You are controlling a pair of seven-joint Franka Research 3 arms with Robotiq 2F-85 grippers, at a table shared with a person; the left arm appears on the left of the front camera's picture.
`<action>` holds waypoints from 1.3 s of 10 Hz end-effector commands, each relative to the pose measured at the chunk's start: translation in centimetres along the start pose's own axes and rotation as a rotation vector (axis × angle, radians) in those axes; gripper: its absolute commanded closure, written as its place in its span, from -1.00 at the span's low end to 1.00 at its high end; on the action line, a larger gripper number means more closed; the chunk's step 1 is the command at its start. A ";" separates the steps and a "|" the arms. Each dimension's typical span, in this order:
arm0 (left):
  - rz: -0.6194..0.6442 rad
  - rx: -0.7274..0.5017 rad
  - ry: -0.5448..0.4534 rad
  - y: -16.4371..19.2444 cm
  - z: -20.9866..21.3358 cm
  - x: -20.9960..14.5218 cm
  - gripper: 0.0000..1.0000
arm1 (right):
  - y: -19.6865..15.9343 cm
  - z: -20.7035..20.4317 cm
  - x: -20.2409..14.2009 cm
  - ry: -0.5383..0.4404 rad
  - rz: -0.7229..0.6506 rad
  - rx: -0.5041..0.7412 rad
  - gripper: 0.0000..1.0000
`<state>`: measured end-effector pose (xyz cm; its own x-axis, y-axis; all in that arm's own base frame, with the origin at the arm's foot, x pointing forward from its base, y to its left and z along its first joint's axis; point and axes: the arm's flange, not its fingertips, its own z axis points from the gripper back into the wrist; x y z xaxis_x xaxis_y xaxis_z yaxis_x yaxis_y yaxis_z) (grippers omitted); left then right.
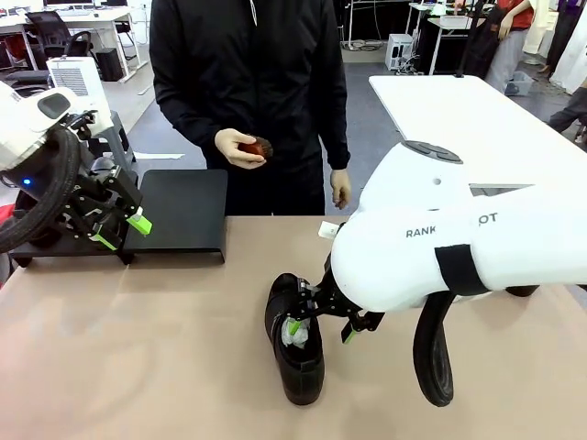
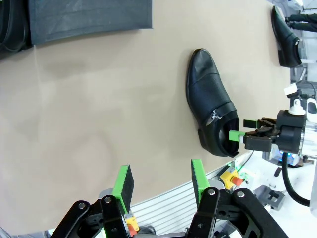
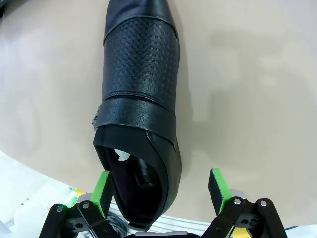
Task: Organize the shoes by placing them on the stand.
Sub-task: Place the Shoe from the middle of the table onto the Shoes Stand.
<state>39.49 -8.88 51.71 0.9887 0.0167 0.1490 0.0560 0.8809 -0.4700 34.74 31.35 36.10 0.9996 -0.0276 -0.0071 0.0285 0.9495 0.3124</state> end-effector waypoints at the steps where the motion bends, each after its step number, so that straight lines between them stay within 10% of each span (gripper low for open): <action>1: -0.003 0.005 -0.006 0.1 0.2 0.0 -0.25 | 0.2 0.0 0.1 -0.023 0.005 -0.002 -1.00; 7: -0.003 0.005 -0.006 0.1 0.2 0.0 -0.25 | -0.3 2.0 -0.4 -0.049 0.057 -0.079 -1.00; 13: -0.015 0.022 0.014 -2.2 -1.8 -0.9 -0.25 | -13.4 14.8 -0.9 -0.165 -0.031 -0.011 -1.00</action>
<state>39.28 -9.69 51.49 0.9894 0.0028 0.1449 0.0656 0.8829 -0.4650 33.75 15.62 47.06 0.9885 -0.0615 0.1382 0.0149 0.9487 0.3159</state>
